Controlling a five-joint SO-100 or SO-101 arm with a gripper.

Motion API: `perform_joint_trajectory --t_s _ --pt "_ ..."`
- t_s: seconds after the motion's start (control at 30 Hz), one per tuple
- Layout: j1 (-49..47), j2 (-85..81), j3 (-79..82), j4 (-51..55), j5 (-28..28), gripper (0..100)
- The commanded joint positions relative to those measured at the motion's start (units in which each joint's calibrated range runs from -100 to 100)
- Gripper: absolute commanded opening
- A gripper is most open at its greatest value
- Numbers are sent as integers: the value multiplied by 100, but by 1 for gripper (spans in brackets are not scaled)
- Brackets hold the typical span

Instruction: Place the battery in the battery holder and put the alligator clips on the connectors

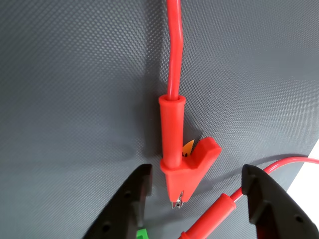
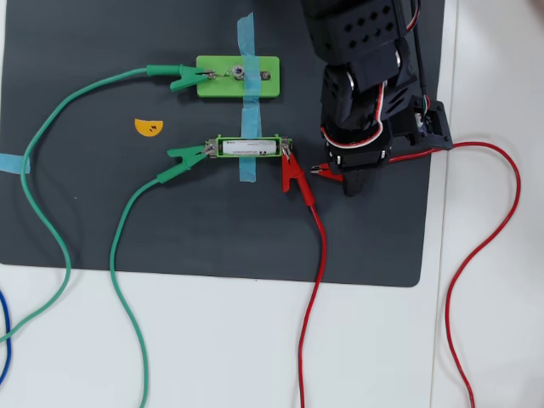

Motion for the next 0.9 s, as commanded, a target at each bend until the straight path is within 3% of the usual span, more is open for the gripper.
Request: perform_joint_trajectory --t_s 0.0,0.87 --pt "42 -42 -249 -71 -31 18" --pt "32 460 -609 -37 -36 17"
